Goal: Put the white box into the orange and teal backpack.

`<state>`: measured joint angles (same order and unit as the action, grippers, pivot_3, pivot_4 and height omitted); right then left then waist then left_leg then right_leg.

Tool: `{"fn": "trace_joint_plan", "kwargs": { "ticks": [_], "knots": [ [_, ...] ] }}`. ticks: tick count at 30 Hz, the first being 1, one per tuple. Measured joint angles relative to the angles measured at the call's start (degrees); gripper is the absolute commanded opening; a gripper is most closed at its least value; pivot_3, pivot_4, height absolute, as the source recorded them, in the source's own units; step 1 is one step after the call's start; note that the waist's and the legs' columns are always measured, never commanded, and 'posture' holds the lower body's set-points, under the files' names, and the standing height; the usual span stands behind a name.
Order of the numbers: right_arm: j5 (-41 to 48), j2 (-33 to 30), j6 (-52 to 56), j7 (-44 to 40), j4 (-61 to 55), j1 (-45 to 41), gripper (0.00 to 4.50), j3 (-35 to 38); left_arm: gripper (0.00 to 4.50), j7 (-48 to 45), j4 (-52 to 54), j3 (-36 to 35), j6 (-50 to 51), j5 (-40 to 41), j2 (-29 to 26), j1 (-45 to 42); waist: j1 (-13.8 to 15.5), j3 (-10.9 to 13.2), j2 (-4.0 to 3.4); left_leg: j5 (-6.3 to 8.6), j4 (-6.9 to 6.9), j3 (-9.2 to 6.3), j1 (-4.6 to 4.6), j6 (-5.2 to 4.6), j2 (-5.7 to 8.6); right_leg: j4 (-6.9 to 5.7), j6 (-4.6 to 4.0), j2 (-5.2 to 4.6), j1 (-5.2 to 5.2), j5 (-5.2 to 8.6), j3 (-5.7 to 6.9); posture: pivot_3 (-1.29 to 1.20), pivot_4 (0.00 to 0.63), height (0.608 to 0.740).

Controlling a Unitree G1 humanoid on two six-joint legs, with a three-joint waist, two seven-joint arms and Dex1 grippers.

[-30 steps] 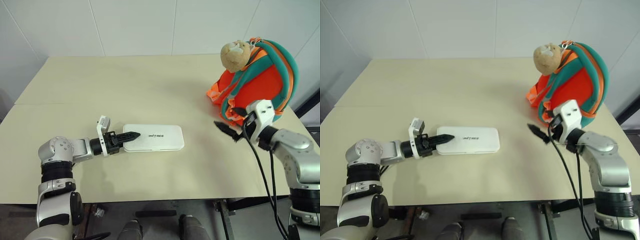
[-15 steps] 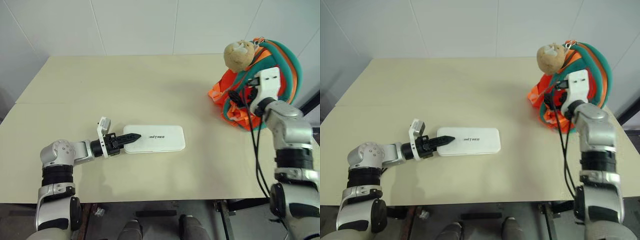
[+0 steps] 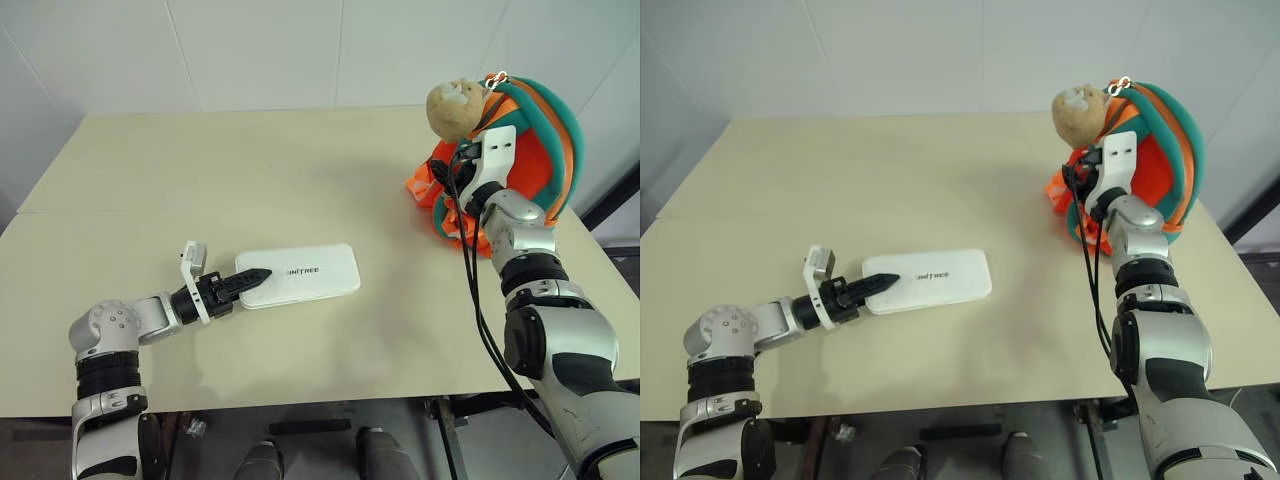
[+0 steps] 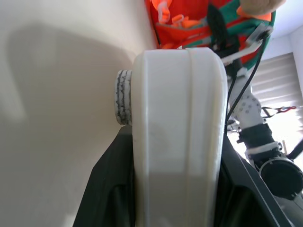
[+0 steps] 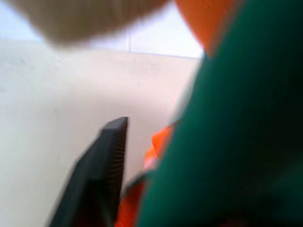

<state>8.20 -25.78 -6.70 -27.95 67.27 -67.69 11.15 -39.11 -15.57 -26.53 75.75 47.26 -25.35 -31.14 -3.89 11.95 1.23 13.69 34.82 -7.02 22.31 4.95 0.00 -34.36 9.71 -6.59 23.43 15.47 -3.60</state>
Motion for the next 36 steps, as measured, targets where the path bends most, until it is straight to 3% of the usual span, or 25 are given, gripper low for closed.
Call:
{"fn": "trace_joint_plan", "kwargs": {
  "ticks": [4, 5, 8, 12, 17, 21, 26, 36],
  "knots": [
    [3.21, 0.96, -0.87, -13.68, -2.14, 0.19, 0.17, 0.56, 1.38, 0.58, 2.66, -2.31, -8.14, -0.15, -0.15, 2.83, -1.16, 0.01, -0.02, -0.01, 0.0, 0.01, -0.01, 0.02, -0.03, -0.04, 0.0, 0.02, 0.02, 0.0, -0.01, 0.0, 0.15, 0.74],
    [4.82, 1.14, 0.1, -18.05, -4.42, 0.58, 0.02, 0.59, 1.38, 0.88, 3.19, -2.83, -9.58, -0.15, -0.33, 3.14, -1.2, 0.02, -0.02, -0.01, 0.0, 0.01, -0.01, 0.02, -0.05, -0.06, 0.0, 0.03, 0.04, 0.0, -0.01, 0.0, 0.15, 0.74],
    [11.04, 1.39, 9.46, -30.54, -16.85, 3.25, 0.02, 0.07, 1.38, 2.19, 3.8, -4.81, -12.57, -0.04, -1.8, 3.77, -1.01, 0.02, -0.03, -0.01, -0.05, -0.04, 0.0, 0.02, -0.07, -0.13, 0.0, 0.05, 0.08, 0.02, 0.0, 0.0, 0.15, 0.74],
    [18.72, -1.1, 28.24, -39.38, -38.71, 11.89, 0.02, -4.35, 1.38, 3.46, 3.82, -7.39, -14.62, 0.12, -3.65, 4.64, -0.47, 0.02, -0.04, 0.03, -0.12, -0.05, 0.06, 0.05, -0.05, -0.14, 0.03, 0.03, 0.12, 0.06, 0.01, 0.0, 0.15, 0.74],
    [33.72, -6.43, 53.59, -42.07, -65.76, 20.1, 0.02, -7.74, 1.38, 4.16, 4.17, -8.11, -15.81, 0.64, -4.56, 5.31, 0.0, 0.05, -0.08, 0.1, -0.13, -0.04, 0.17, 0.04, -0.05, 0.0, -0.02, 0.02, 0.25, 0.12, 0.01, 0.0, 0.15, 0.74],
    [44.31, -9.01, 65.64, -41.68, -79.42, 24.94, 0.02, -8.69, 1.38, 4.48, 5.93, -8.39, -16.77, 1.4, -4.53, 7.17, 0.83, 0.04, -0.07, 0.13, -0.1, -0.02, 0.16, 0.02, -0.06, 0.04, -0.06, 0.01, 0.24, 0.14, 0.02, 0.0, 0.15, 0.74],
    [48.29, -11.93, 69.68, -41.33, -80.81, 25.53, 0.02, -8.58, 1.38, 4.29, 8.63, -8.53, -17.79, 2.76, -4.55, 10.29, 1.41, 0.05, -0.04, 0.18, 0.16, 0.02, 0.17, -0.06, -0.05, 0.18, -0.07, 0.01, 0.11, 0.09, 0.02, 0.0, 0.15, 0.74],
    [38.01, -14.94, 61.41, -45.9, -68.75, 25.5, 0.02, -14.07, 1.38, 1.07, 23.82, -13.83, -18.33, 14.11, -8.32, 15.78, 2.28, 0.06, 0.0, 0.24, 0.16, 0.05, 0.26, -0.1, -0.07, 0.34, -0.08, 0.01, 0.11, 0.05, 0.02, 0.0, 0.15, 0.74]
  ]
}}
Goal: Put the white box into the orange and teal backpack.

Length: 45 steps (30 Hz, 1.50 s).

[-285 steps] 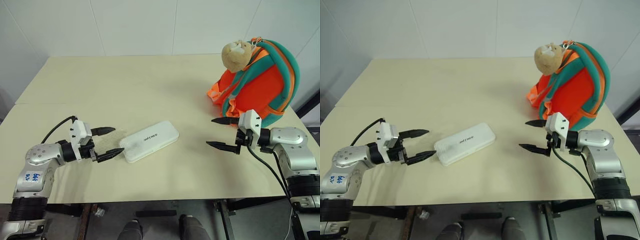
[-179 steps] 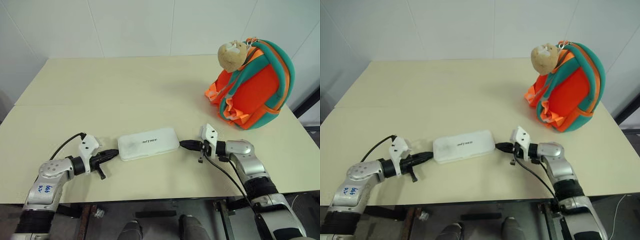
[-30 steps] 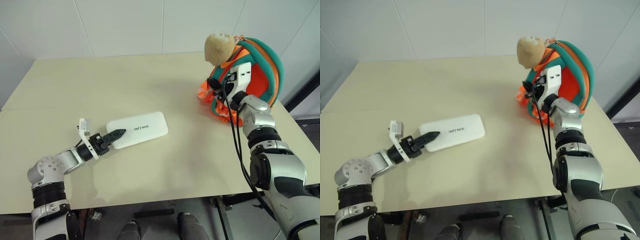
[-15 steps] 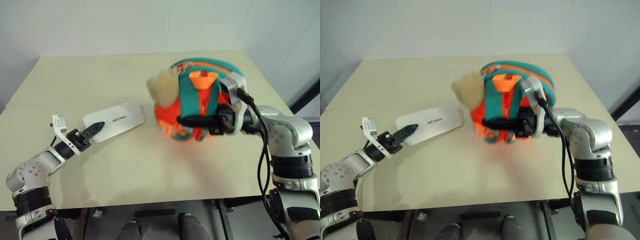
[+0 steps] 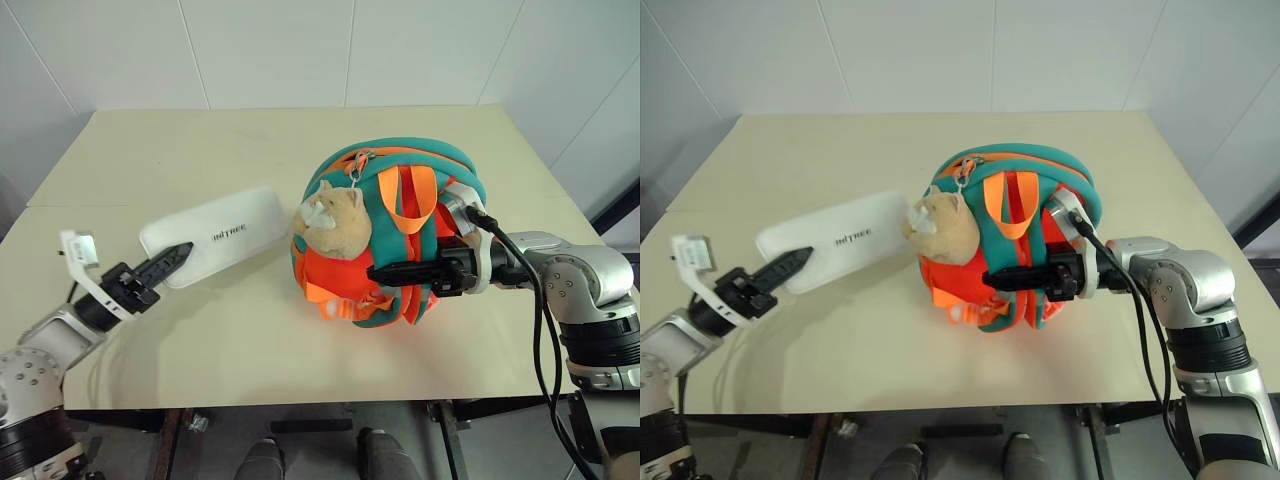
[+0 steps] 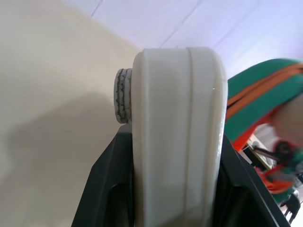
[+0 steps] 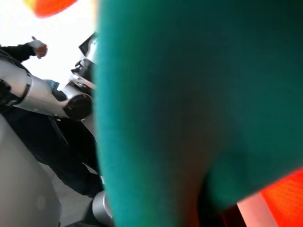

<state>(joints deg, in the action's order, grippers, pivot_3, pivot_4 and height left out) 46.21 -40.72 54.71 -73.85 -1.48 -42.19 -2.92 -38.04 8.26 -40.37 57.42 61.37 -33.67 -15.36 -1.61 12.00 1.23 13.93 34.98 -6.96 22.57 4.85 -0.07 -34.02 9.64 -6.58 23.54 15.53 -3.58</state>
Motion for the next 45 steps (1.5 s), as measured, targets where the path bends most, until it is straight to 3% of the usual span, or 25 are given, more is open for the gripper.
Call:
{"fn": "trace_joint_plan", "kwargs": {
  "ticks": [7, 15, 21, 24, 28, 34, 39, 45],
  "knots": [
    [-2.99, 1.1, -3.4, -1.18, 1.91, 0.09, 0.02, -1.77, 1.38, 2.57, 7.24, -3.87, 0.33, 14.12, -3.48, 1.09, -0.04, 0.0, 0.0, 0.04, 0.02, 0.0, -0.01, -0.01, -0.01, 0.0, 0.01, 0.01, -0.01, 0.01, 0.0, 0.0, 0.15, 0.74],
    [-3.69, 1.72, -3.57, -1.26, 1.93, 0.69, 0.02, -1.75, 1.38, 1.57, 5.85, 3.23, 0.48, 16.11, -8.24, -1.81, -0.03, 0.0, 0.0, 0.04, 0.05, 0.0, -0.01, -0.01, -0.01, -0.01, -0.05, 0.03, -0.02, 0.03, 0.0, 0.0, 0.15, 0.74],
    [-3.97, 1.97, -3.51, -0.83, 0.67, 2.11, 0.02, -1.27, 1.38, -5.29, 0.75, 10.44, -3.18, 9.8, -10.68, -6.18, -0.01, 0.0, 0.0, 0.04, 0.03, 0.0, 0.0, -0.02, -0.01, 0.0, -0.04, 0.03, -0.02, 0.03, 0.01, 0.0, 0.15, 0.74],
    [-3.98, 1.96, -3.44, -0.64, 0.14, 2.98, 0.02, -1.17, 1.38, -10.62, -0.38, 13.95, -5.09, 5.82, -14.6, -8.0, -0.01, 0.0, 0.01, 0.05, 0.03, 0.01, 0.01, -0.03, 0.0, 0.02, -0.04, 0.03, -0.02, 0.03, 0.01, 0.0, 0.15, 0.74],
    [-3.99, 1.96, -3.42, -0.29, -0.15, 3.2, 0.02, -1.17, 1.38, -19.85, -2.05, 20.11, -12.64, -4.15, -19.87, -8.89, -0.03, 0.0, 0.0, 0.05, -0.01, 0.03, -0.02, -0.03, -0.01, 0.04, -0.18, 0.03, -0.01, 0.11, 0.01, 0.0, 0.15, 0.74],
    [-4.02, 2.33, -3.42, 0.21, -0.46, 3.5, 0.02, -1.19, 1.38, -29.6, -5.88, 28.16, -25.45, -15.81, -21.57, -14.52, -0.01, 0.0, 0.0, 0.05, -0.02, 0.03, -0.01, -0.03, -0.01, 0.04, -0.18, 0.02, -0.03, 0.11, 0.01, 0.0, 0.15, 0.74],
    [-4.12, 2.86, -3.61, 0.33, -0.27, 3.32, 0.02, -1.17, 1.38, -30.42, -8.98, 35.5, -27.53, -22.44, -17.47, -24.47, 0.17, 0.0, 0.0, 0.04, 0.06, 0.0, 0.02, -0.06, 0.01, 0.01, 0.08, 0.03, -0.07, -0.02, 0.02, 0.0, 0.15, 0.74],
    [-4.44, 3.92, -4.38, 0.14, 0.23, 2.48, 0.02, -1.33, 1.38, -29.06, -13.88, 45.7, -23.94, -28.96, -7.1, -36.96, 0.0, 0.01, 0.01, 0.03, 0.11, -0.05, 0.2, -0.07, 0.03, -0.07, 0.18, 0.04, 0.07, -0.04, 0.02, 0.0, 0.15, 0.74]
  ]
}}
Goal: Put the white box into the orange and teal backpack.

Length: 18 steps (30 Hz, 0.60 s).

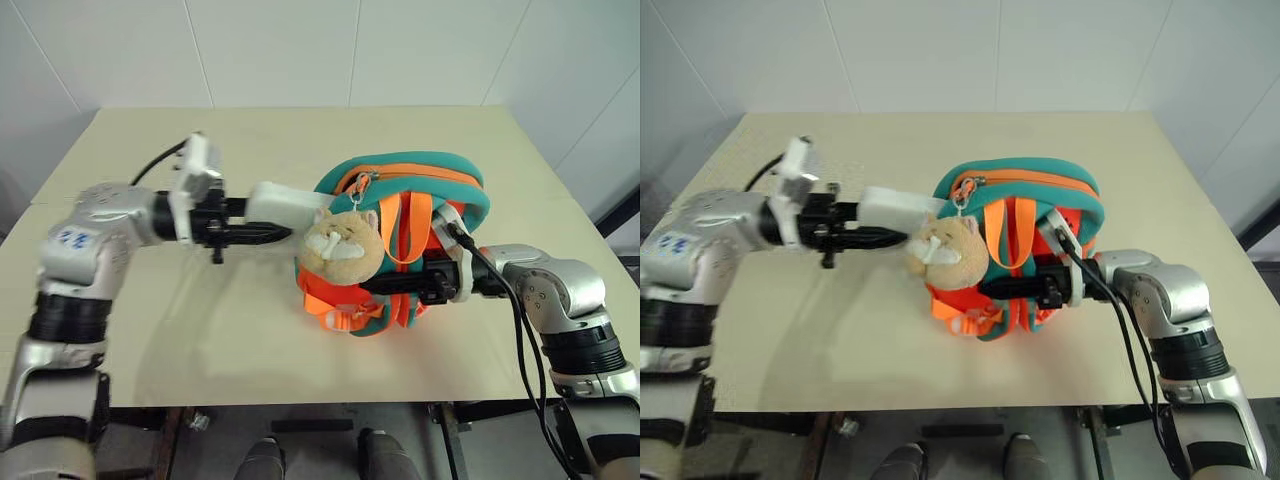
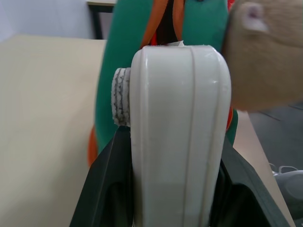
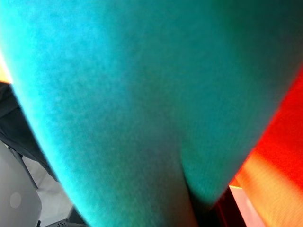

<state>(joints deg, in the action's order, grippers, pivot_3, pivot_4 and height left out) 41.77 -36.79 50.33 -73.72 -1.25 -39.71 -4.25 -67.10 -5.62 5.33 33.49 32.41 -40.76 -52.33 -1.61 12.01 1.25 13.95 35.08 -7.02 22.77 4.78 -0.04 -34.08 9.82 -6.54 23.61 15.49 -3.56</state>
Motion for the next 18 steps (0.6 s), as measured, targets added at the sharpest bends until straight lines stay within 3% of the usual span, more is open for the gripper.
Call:
{"fn": "trace_joint_plan", "kwargs": {
  "ticks": [6, 10, 12, 16, 18],
  "knots": [
    [-0.23, 0.58, -0.46, -0.1, 0.45, -0.22, 0.02, 0.03, 1.38, 0.68, -10.21, 5.32, -3.57, -7.67, 12.2, -6.65, -0.07, 0.0, 0.0, -0.01, 0.01, 0.0, 0.1, 0.01, 0.01, 0.02, 0.05, 0.0, 0.09, 0.03, 0.0, 0.0, 0.15, 0.74],
    [-0.2, 1.21, -0.52, 0.83, -0.25, -0.03, 0.02, 0.17, 1.38, 0.98, -13.5, 5.88, -7.64, -10.85, 16.95, -7.1, 0.13, 0.0, 0.0, -0.01, 0.09, -0.03, 0.22, 0.02, 0.03, 0.05, 0.06, -0.01, 0.11, 0.02, 0.01, 0.0, 0.15, 0.74],
    [-0.11, 1.37, -0.5, 1.18, -0.79, 0.44, 0.0, 0.19, 2.1, 1.04, -13.57, 5.84, -8.43, -11.97, 17.22, -7.07, 0.1, 0.0, 0.0, -0.01, 0.09, -0.04, 0.24, 0.02, 0.04, 0.05, 0.07, -0.02, 0.12, 0.02, 0.01, 0.0, 0.15, 0.74],
    [-0.08, 1.36, -0.45, 1.93, -1.51, 0.92, 0.0, 0.22, 3.14, 1.04, -12.64, 4.63, -8.62, -12.04, 16.96, -5.65, -0.11, 0.0, 0.0, -0.02, 0.09, -0.04, 0.19, 0.0, 0.04, -0.03, 0.07, -0.01, 0.13, 0.02, 0.01, 0.0, 0.15, 0.74],
    [-0.02, 1.39, -0.45, 2.15, -1.98, 1.29, 0.0, 0.21, 3.71, 0.82, -11.82, 3.74, -8.8, -11.99, 14.65, -4.55, -0.35, 0.0, -0.01, -0.04, 0.09, -0.04, 0.17, -0.01, 0.03, -0.11, 0.07, -0.01, 0.16, 0.02, 0.0, 0.0, 0.15, 0.74]
  ]
}}
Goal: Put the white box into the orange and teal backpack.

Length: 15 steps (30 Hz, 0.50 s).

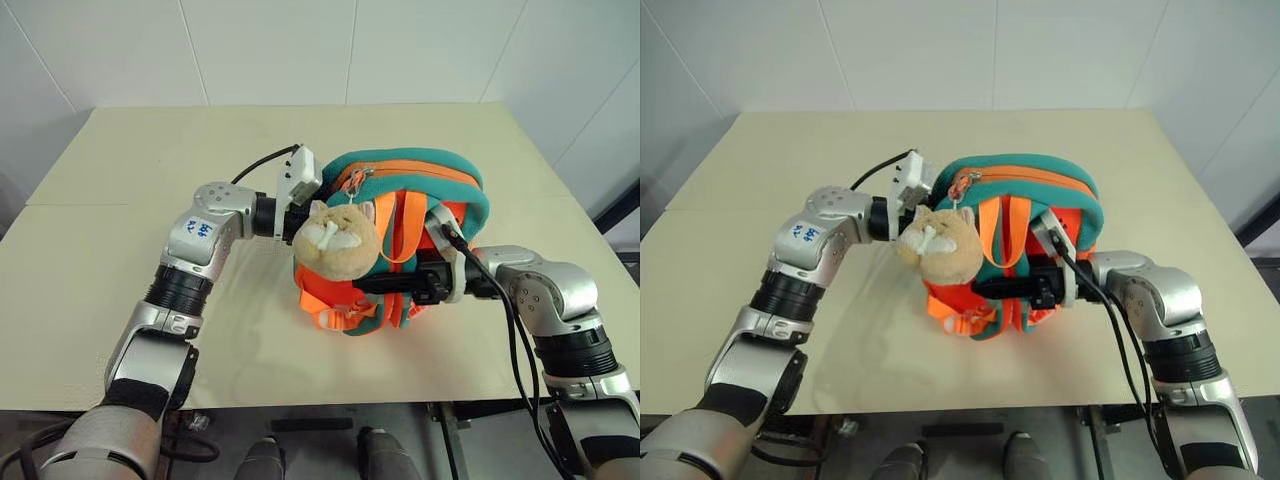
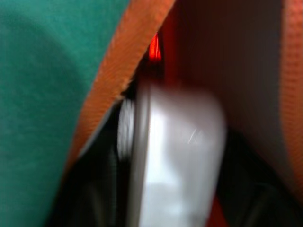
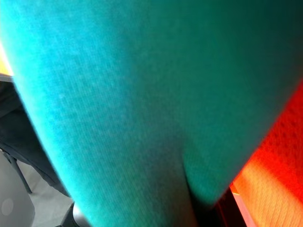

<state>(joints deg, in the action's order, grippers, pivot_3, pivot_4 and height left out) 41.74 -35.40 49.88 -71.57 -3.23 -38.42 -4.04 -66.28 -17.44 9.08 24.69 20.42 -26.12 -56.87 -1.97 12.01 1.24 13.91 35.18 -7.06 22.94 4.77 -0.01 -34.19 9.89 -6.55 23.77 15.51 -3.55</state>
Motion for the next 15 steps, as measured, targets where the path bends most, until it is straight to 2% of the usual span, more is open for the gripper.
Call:
{"fn": "trace_joint_plan", "kwargs": {
  "ticks": [3, 11, 15],
  "knots": [
    [0.09, 0.06, -0.02, 0.4, -0.12, 0.67, 0.0, 0.0, 4.47, -2.61, 1.61, -2.52, -0.39, 0.67, -5.75, 1.62, -0.38, 0.0, -0.01, -0.03, 0.0, 0.0, -0.03, 0.02, -0.01, -0.11, -0.02, 0.0, 0.03, 0.01, 0.0, 0.0, 0.15, 0.74],
    [0.05, 0.12, -0.4, 0.72, 0.1, 0.85, 0.0, -0.05, 4.47, -10.82, 12.24, -8.82, 1.5, 4.85, -18.88, 8.54, 0.06, 0.01, -0.01, -0.07, -0.01, -0.03, -0.04, 0.0, 0.0, -0.21, -0.05, 0.0, 0.02, 0.03, -0.01, 0.0, 0.15, 0.74],
    [-0.23, 0.03, -0.97, 0.2, 0.97, 0.78, 0.0, -0.2, 4.47, -8.4, 22.59, -11.36, 6.93, 10.03, -19.21, 12.86, 0.22, 0.01, -0.01, -0.06, 0.0, -0.06, -0.03, 0.0, -0.01, -0.22, -0.06, 0.0, 0.02, 0.03, 0.0, 0.0, 0.15, 0.74]
  ]
}}
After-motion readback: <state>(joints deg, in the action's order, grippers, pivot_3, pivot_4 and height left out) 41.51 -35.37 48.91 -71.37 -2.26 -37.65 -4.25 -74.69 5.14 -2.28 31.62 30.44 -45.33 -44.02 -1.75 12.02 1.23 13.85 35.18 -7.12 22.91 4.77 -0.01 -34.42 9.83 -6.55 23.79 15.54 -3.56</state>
